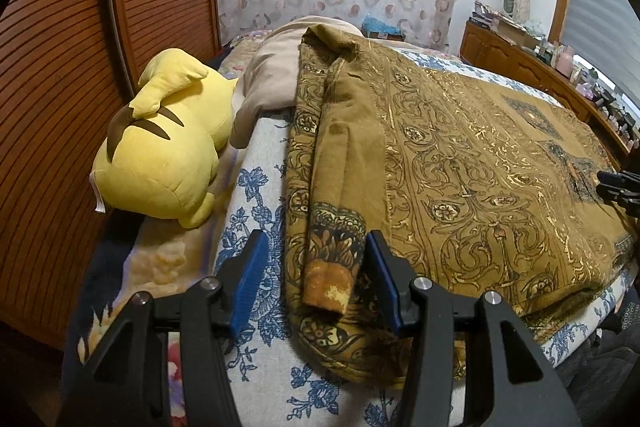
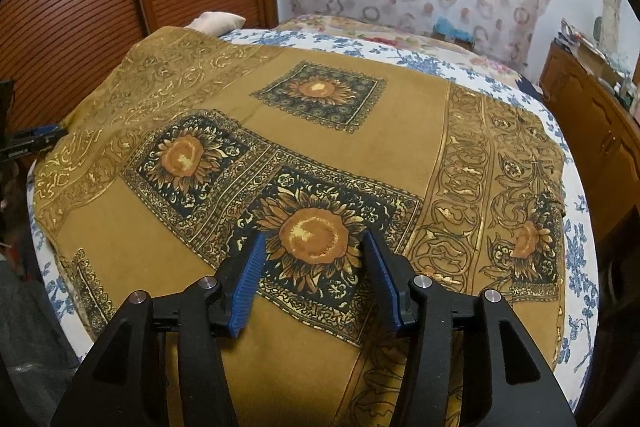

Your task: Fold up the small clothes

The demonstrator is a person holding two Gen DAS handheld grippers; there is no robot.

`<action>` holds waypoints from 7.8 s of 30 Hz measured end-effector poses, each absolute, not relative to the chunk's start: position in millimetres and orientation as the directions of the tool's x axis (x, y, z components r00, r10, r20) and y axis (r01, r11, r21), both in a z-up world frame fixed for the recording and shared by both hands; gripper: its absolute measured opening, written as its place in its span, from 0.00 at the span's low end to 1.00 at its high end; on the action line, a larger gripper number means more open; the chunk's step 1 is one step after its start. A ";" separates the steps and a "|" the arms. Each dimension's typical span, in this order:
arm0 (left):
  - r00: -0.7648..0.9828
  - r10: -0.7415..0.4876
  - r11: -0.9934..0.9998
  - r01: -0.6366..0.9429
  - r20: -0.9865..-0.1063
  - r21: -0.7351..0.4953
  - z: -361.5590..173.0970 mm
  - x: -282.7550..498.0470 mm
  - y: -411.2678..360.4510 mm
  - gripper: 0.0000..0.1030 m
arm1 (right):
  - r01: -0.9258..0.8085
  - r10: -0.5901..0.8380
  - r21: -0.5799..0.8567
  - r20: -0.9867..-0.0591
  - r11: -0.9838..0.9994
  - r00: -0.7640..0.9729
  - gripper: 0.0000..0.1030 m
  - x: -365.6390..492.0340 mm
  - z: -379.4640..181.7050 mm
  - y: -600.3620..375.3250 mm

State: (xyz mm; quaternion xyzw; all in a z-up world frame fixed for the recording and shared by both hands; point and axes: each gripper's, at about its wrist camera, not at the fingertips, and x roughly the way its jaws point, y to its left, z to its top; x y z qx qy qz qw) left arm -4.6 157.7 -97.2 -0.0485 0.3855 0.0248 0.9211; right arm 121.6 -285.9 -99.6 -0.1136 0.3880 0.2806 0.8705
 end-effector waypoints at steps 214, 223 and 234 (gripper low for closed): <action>0.674 -0.392 0.909 0.387 -0.626 -0.152 -43.5 60.5 -37.3 0.52 | -0.230 0.019 -0.203 -0.710 0.952 0.704 0.27 295.1 -19.8 -372.6; 0.637 -0.414 0.891 0.428 -0.650 -0.148 -50.0 53.2 -52.9 0.52 | -0.377 0.189 -0.109 -0.719 0.920 0.669 0.31 189.8 -24.4 -370.0; 0.592 -0.431 0.874 0.462 -0.681 -0.151 -54.8 31.8 -66.5 0.52 | -0.359 0.192 -0.075 -0.733 0.930 0.652 0.47 100.3 -51.5 -386.7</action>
